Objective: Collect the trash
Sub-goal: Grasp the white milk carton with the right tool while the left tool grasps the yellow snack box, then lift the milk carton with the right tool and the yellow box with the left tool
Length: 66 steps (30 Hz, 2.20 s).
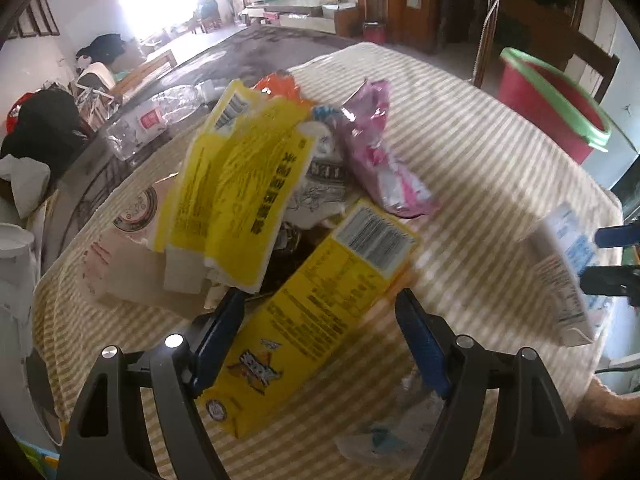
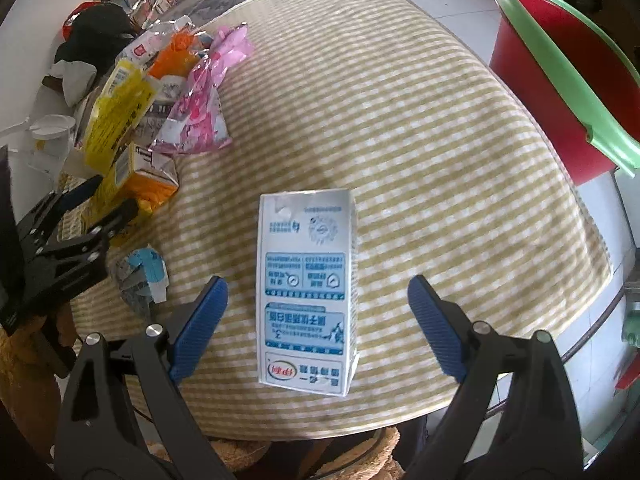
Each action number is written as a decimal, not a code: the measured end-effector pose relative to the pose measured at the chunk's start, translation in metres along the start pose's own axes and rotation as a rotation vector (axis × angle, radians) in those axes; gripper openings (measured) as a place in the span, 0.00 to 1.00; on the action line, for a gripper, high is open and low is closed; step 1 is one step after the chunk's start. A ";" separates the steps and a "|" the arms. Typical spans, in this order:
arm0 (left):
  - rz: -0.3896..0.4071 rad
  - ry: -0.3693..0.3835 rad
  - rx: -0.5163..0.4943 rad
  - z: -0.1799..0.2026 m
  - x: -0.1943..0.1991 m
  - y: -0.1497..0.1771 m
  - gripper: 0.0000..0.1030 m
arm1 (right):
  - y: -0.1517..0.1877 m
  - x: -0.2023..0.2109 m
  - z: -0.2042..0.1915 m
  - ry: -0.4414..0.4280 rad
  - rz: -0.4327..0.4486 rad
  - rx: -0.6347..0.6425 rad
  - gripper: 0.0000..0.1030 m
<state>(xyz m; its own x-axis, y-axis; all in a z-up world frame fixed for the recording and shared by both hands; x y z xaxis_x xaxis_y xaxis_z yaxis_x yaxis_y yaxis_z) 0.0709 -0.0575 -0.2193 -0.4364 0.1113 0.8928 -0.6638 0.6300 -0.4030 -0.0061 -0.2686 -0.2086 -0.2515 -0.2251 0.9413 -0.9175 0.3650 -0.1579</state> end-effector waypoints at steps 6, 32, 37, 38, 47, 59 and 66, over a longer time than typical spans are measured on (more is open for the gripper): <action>0.003 0.044 0.092 -0.011 0.002 0.004 0.35 | 0.002 0.000 -0.007 0.012 0.002 0.005 0.87; 0.187 0.028 0.498 -0.051 0.059 0.024 0.33 | 0.000 -0.016 -0.065 0.013 0.056 0.206 0.52; 0.195 0.012 0.506 -0.055 0.064 0.027 0.33 | -0.004 -0.026 -0.068 0.023 0.041 0.196 0.55; 0.195 0.007 0.506 -0.056 0.065 0.028 0.33 | -0.005 -0.026 -0.068 0.021 0.046 0.193 0.62; 0.215 -0.012 0.499 -0.053 0.074 0.029 0.33 | -0.004 -0.018 -0.073 0.005 0.072 0.218 0.50; 0.201 -0.031 0.466 -0.037 0.076 0.022 0.33 | -0.009 0.010 -0.060 -0.057 0.139 0.173 0.50; 0.207 -0.048 0.478 -0.035 0.086 0.013 0.33 | -0.014 0.028 -0.061 -0.090 0.174 0.180 0.50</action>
<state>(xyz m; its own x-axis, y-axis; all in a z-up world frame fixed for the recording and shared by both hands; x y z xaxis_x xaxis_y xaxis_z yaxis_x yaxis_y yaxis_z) 0.0464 -0.0128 -0.1402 -0.6077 0.1537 0.7791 -0.7591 0.1757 -0.6268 0.0184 -0.2254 -0.1615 -0.4294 -0.2556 0.8662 -0.8960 0.2405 -0.3733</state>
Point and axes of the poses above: each gripper's, at about its wrist camera, not at the fingertips, and x roughly against the way its jaws point, z to its right, y to its underside, the point moved 2 cm from there along -x, roughly the way its jaws point, and after that the axes turned 12 degrees about -x, right-handed, at the moved point
